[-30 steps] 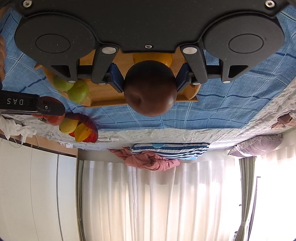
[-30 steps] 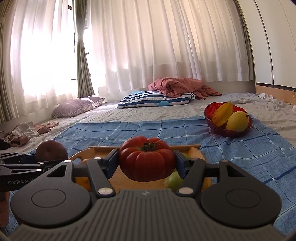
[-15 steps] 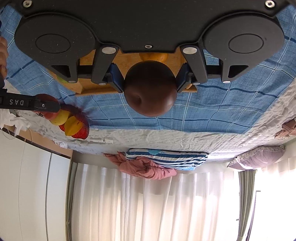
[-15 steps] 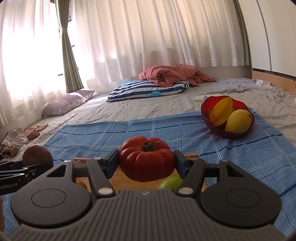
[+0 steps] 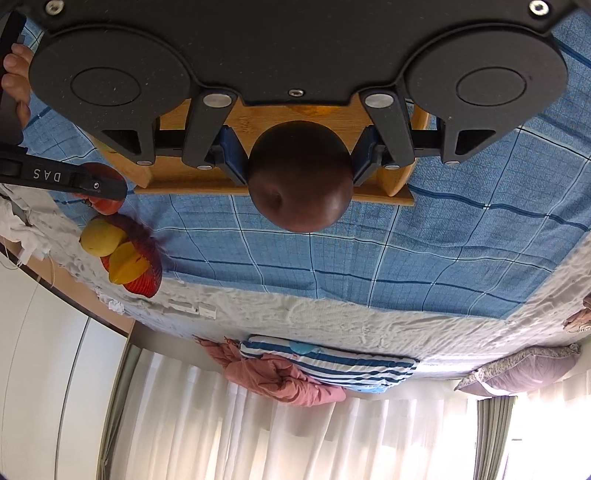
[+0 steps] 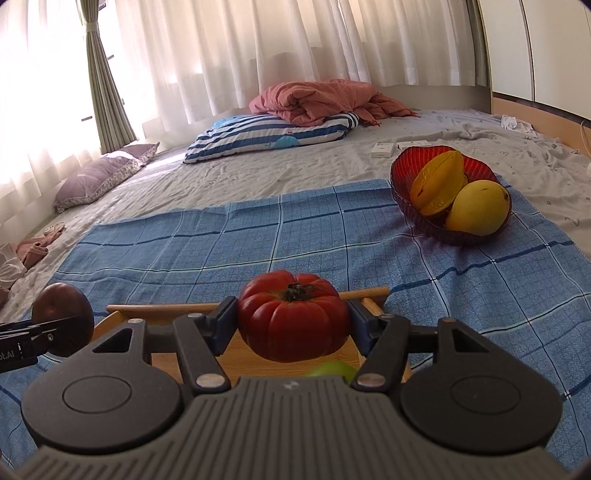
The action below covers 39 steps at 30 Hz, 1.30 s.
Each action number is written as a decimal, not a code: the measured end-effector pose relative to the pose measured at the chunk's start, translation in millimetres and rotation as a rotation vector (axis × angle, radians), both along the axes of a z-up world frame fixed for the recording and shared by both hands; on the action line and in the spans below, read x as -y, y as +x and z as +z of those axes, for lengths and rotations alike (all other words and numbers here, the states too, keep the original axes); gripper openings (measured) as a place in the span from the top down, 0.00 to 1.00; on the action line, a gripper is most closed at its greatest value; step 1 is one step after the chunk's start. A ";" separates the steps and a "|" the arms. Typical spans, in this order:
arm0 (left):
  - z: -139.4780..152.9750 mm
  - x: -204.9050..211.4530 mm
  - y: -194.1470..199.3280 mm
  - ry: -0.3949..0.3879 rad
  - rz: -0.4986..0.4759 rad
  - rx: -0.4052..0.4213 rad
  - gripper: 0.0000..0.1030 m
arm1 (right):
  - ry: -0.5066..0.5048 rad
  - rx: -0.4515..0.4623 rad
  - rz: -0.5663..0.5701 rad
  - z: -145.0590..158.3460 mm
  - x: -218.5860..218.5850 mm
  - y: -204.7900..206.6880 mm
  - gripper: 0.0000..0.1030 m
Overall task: Organize fruits
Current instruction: 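Lift the plum and tomato and carry both over the wooden tray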
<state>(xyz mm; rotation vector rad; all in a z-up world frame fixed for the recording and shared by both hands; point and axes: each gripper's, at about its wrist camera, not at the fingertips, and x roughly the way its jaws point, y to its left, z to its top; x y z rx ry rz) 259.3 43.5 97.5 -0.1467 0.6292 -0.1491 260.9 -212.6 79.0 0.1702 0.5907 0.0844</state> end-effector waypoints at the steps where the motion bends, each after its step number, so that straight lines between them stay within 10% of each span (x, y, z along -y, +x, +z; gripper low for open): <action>1: -4.2 -0.1 7.2 -0.006 0.002 -0.016 0.45 | 0.000 -0.011 -0.003 -2.2 -0.3 3.8 0.37; 39: -67.3 6.1 89.4 0.044 0.042 -0.215 0.45 | -0.117 -0.286 -0.028 -52.2 -18.1 85.8 0.37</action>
